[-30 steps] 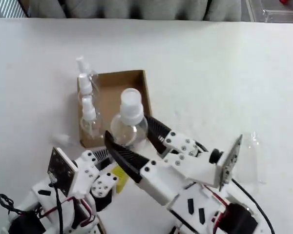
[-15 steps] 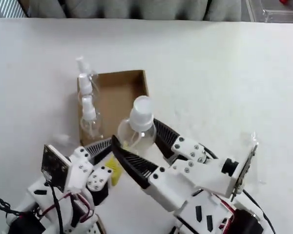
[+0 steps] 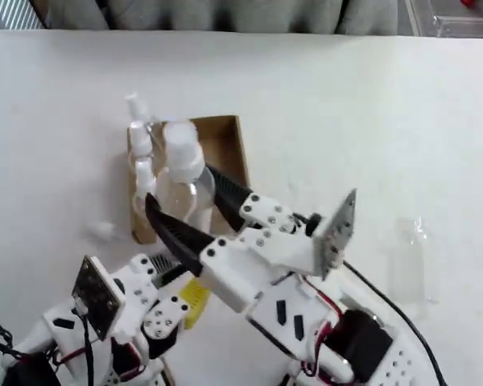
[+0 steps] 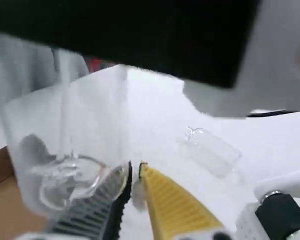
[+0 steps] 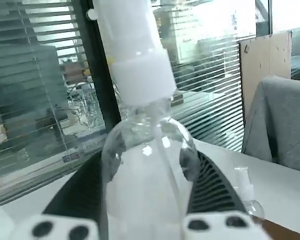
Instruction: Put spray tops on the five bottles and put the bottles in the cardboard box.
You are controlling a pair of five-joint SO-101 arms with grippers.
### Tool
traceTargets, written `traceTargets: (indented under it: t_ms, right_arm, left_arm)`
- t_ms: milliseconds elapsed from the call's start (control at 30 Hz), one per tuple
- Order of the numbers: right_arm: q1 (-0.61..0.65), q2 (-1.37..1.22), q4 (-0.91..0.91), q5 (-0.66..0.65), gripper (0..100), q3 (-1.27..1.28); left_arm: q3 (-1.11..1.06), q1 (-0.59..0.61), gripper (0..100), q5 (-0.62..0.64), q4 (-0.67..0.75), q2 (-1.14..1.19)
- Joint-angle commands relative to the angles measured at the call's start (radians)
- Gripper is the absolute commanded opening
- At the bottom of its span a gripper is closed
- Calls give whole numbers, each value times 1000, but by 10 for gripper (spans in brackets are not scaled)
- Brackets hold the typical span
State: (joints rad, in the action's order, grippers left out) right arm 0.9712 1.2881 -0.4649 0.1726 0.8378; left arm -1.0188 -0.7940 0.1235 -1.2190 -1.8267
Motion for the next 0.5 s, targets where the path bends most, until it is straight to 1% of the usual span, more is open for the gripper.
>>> traceTargets:
  t_ms: [0,333,467]
  right_arm:
    - [31,-24,12,6,15,-14]
    - [25,85,-104,-2,15,17]
    - [18,117,-196,-2,15,17]
  left_arm:
    - [9,-41,44,-15,80,-2]
    - [-18,-74,41,-20,83,-2]
    - [2,-71,44,-21,57,-2]
